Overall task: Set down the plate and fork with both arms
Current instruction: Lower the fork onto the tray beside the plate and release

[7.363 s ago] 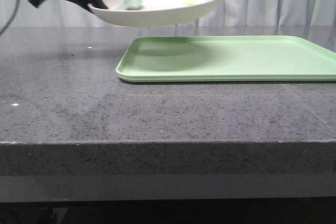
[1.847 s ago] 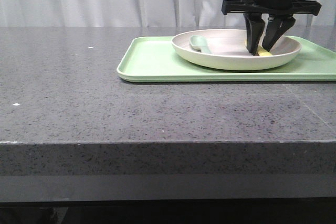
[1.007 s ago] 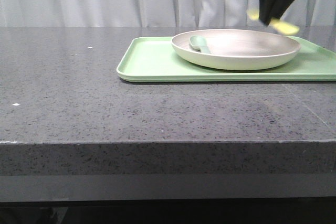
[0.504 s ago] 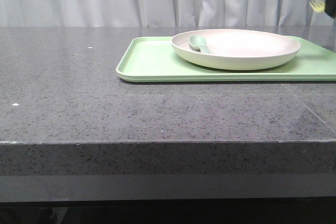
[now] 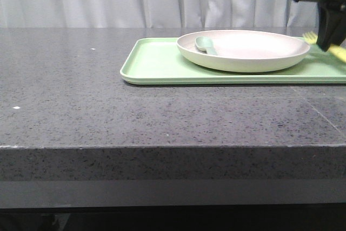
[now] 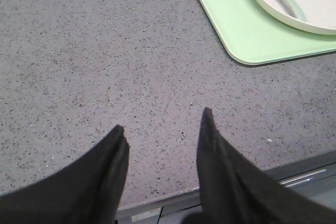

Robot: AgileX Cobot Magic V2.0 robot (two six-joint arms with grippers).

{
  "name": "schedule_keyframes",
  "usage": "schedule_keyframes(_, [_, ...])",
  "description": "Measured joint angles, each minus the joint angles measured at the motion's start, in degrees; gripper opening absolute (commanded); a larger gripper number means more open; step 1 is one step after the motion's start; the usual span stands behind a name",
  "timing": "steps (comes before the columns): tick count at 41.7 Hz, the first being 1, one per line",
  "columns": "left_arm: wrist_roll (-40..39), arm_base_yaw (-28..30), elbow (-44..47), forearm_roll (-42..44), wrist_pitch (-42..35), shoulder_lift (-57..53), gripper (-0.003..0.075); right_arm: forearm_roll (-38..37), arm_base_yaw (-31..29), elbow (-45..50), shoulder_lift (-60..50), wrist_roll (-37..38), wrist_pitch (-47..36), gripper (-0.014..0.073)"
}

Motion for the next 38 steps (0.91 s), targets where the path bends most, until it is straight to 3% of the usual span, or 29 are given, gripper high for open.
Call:
schedule_keyframes(5, [0.0,0.0,0.0,0.0,0.0,0.0,0.0316,0.13,0.0,0.25,1.39,-0.25,-0.39,0.0173])
schedule_keyframes(13, [0.0,0.0,0.0,0.0,0.0,0.0,0.0316,0.13,0.0,0.27,1.48,-0.34,-0.62,0.0352])
schedule_keyframes(24, [0.0,0.0,0.0,0.0,0.0,0.0,0.0316,0.13,0.0,0.31,-0.6,-0.36,0.68,0.0349])
schedule_keyframes(38, [0.0,0.0,0.0,0.0,-0.12,0.0,0.0316,-0.47,6.62,6.83,-17.55,-0.69,0.91,0.0349])
